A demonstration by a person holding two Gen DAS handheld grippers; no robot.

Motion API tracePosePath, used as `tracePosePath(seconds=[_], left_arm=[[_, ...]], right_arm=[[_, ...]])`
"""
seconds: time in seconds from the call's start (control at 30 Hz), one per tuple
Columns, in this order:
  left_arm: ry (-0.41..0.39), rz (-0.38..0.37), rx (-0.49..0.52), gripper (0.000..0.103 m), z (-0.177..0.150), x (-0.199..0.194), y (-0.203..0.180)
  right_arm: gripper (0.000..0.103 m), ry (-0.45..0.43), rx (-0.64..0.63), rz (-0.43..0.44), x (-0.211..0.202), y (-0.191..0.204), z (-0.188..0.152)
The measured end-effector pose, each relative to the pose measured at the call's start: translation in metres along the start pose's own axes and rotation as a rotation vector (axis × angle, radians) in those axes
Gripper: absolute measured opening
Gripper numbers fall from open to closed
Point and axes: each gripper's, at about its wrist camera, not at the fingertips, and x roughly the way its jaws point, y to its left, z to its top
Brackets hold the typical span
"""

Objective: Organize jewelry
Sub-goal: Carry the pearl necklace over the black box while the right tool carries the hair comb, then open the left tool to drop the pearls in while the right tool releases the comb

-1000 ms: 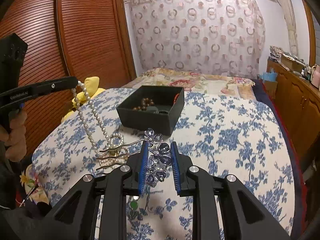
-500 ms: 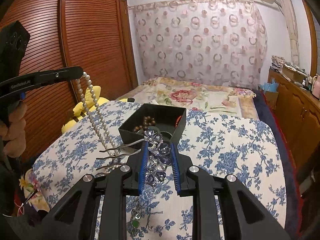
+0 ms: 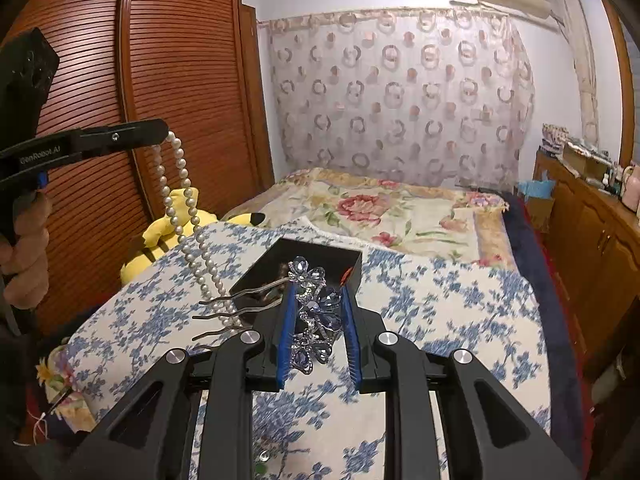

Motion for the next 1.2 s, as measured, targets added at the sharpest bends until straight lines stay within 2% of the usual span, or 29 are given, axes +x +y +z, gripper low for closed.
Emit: tracePosePath(seconds=[0.4, 0.63, 0.83, 1.1, 1.17, 1.2], left_arm=[[0.031, 0.062, 0.028, 0.006, 0.040, 0.034, 0.007], [0.073, 0.046, -0.015, 0.006, 0.045, 0.065, 0.020], [0.126, 0.042, -0.049, 0.007, 0.028, 0.093, 0.031], [0.212, 0.032, -0.095, 0.007, -0.016, 0.126, 0.046], [0.227, 0.034, -0.090, 0.008, -0.024, 0.131, 0.046], [0.230, 0.035, -0.087, 0.013, -0.028, 0.131, 0.046]], right_arm=[[0.024, -0.001, -0.017, -0.020, 0.021, -0.003, 0.034], [0.024, 0.031, -0.017, -0.043, 0.048, -0.008, 0.042], [0.024, 0.058, -0.016, -0.067, 0.075, -0.009, 0.039], [0.024, 0.108, 0.025, -0.073, 0.129, -0.018, 0.035], [0.024, 0.121, 0.038, -0.075, 0.139, -0.019, 0.032], [0.024, 0.129, 0.046, -0.072, 0.145, -0.020, 0.031]])
